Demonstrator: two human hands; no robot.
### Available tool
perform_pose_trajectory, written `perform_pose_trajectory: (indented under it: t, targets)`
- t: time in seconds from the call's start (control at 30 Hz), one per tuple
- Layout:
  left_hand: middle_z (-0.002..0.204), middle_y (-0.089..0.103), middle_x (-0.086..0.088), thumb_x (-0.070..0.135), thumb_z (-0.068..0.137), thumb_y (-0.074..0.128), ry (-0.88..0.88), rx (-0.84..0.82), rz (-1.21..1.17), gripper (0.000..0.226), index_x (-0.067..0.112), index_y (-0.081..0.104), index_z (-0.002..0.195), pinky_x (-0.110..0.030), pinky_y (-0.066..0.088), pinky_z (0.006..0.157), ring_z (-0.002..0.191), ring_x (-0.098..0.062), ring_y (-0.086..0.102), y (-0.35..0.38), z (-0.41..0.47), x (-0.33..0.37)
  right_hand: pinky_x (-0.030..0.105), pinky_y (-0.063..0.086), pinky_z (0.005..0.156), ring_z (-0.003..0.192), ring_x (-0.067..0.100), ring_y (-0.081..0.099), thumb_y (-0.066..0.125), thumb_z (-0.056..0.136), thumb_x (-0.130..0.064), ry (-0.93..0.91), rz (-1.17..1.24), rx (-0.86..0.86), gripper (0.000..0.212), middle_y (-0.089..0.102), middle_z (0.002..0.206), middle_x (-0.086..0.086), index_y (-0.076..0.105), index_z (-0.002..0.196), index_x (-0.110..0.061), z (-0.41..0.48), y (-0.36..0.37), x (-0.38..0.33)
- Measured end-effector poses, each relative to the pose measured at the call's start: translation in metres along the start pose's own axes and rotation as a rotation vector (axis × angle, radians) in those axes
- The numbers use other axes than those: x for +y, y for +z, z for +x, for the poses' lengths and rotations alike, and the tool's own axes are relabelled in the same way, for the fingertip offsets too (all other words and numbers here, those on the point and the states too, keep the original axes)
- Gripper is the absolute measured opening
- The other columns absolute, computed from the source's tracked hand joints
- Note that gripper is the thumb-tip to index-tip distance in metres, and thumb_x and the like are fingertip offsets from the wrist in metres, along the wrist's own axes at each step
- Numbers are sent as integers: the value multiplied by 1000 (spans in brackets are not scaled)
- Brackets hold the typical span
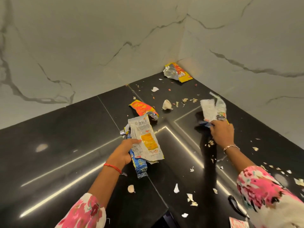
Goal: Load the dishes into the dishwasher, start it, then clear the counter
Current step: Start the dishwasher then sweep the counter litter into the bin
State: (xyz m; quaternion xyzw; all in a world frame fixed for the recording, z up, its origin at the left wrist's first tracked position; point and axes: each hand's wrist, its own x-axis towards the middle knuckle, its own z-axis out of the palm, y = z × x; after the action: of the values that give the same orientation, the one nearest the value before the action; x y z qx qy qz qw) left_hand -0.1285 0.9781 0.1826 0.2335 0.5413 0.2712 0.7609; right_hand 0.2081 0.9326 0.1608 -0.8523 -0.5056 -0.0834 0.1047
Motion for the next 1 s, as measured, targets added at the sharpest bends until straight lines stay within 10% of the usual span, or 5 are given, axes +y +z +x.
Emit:
perform_pose_trajectory:
  t: [0.3,0.53,0.67,0.77,1.0]
  targets:
    - [96,65,-15,0,92,47,28,4,-125,28,4,53,119,-47,48,75,87,-31,62,-8,9,12,26,44,72,73,18,58,64,80,-5,-489,700,199,5,65,80,9,66,85,-3,-42,-44,-150]
    - [110,68,-12,43,94,40,112,-200,-317,42,14,63,114,-39,57,76,95,-25,67,-8,10,19,42,49,72,78,24,60,40,79,-24,-759,455,-84,32,63,76,4,70,79,-12,-81,-25,-210]
    - [85,72,-12,9,95,43,70,-135,-221,23,1,57,111,-32,58,60,70,-22,70,-12,12,19,32,33,97,103,18,53,38,77,-36,-576,647,-414,46,67,102,5,72,97,-12,-71,-30,-203]
    - [87,65,-18,-12,92,35,37,-59,-125,27,-3,53,109,-33,57,50,74,-28,65,-15,14,17,10,43,71,83,12,59,50,81,-21,-215,988,-383,30,70,101,7,73,95,-8,-42,-40,-180]
    - [90,63,-16,-14,92,37,44,6,-49,24,-3,56,101,-30,56,48,79,-26,60,-14,8,13,62,-4,108,141,38,-12,70,75,-46,223,337,-193,98,-11,155,16,11,149,-23,40,6,-49]
